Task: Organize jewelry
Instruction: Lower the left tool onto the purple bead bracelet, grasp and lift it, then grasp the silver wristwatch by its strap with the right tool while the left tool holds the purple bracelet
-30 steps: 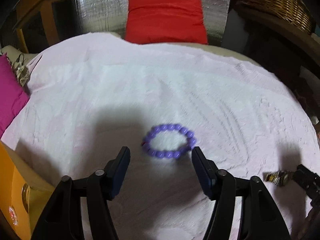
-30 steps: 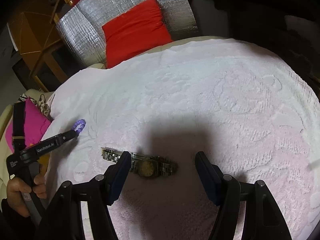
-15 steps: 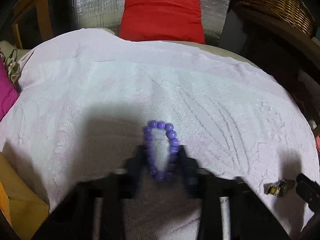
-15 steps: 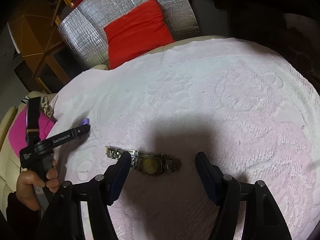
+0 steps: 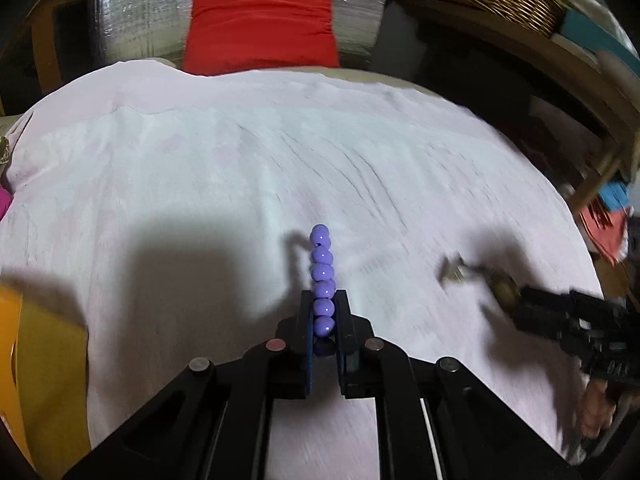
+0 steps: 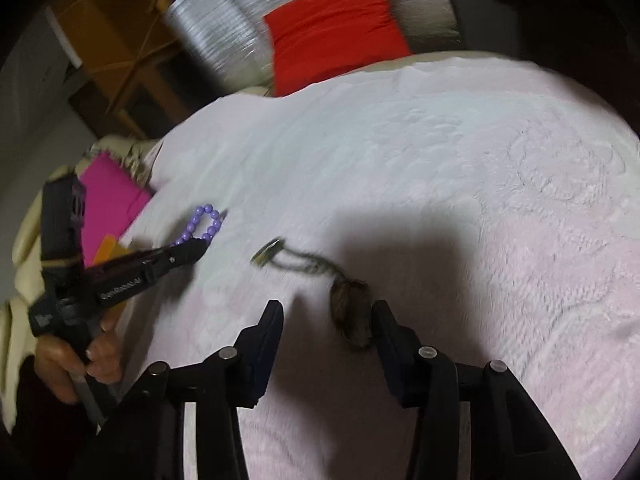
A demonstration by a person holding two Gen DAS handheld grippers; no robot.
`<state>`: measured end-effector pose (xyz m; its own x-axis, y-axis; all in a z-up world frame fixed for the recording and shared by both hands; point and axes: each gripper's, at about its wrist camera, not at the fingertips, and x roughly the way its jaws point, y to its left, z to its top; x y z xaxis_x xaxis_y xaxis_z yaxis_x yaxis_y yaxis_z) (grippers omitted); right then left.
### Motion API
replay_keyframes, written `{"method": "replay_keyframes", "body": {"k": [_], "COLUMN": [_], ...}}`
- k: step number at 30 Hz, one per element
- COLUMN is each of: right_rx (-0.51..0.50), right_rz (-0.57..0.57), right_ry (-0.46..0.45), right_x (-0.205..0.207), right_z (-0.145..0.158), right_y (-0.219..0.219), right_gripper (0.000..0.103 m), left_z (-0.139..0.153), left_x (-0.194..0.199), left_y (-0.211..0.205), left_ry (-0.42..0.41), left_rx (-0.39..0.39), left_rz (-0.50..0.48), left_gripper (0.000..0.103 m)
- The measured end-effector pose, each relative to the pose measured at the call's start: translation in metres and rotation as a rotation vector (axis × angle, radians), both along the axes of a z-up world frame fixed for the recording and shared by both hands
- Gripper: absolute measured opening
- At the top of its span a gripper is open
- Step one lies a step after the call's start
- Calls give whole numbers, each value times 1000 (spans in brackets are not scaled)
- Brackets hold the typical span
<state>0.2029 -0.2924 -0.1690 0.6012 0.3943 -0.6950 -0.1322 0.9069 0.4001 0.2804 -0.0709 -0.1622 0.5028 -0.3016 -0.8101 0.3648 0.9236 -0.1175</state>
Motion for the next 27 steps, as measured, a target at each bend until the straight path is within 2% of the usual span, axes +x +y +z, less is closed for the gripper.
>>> {"method": "replay_keyframes", "body": {"k": [3, 5, 7, 9, 11, 15, 17, 18, 19, 21, 25, 27], "right_rx": [14, -27, -71, -59, -63, -154, -192, -230, -240, -231, -244, -240], "right_rz": [29, -1, -51, -78, -83, -58, -47, -45, -44, -49, -53, -43], "right_ry": [-5, -37, -67, -77, -65, -4, -1, -18, -20, -22, -28, -31], "right_x": [-10, -17, -17, -13, -6, 13, 14, 13, 13, 12, 6, -2], "right_z": [9, 16, 21, 20, 15, -5, -11, -11, -11, -10, -7, -3], "right_y": [-3, -5, -7, -8, -3, 12, 17, 20, 21, 19, 19, 18], "right_gripper": [49, 50, 60, 60, 60, 60, 50, 42, 28, 15, 15, 15], "left_z": [-5, -5, -3, -4, -7, -8, -9, -8, -8, -7, -8, -8], "left_x": [-26, -43, -54, -60, -59, -54, -51, -49, -48, -45, -44, -43], "left_y": [-4, -11, -14, -16, -17, -15, -15, -15, -15, -14, -10, -8], "left_ry": [40, 39, 35, 37, 46, 45, 51, 52, 56, 59, 63, 57], "left_rx": [11, 38, 35, 31, 37, 19, 16, 12, 4, -6, -28, -26], "left_rz": [-25, -42, -54, -55, -50, -51, -60, -64, -67, -68, -66, -62], "left_gripper": [10, 10, 10, 10, 10, 10, 11, 12, 13, 15, 15, 10]}}
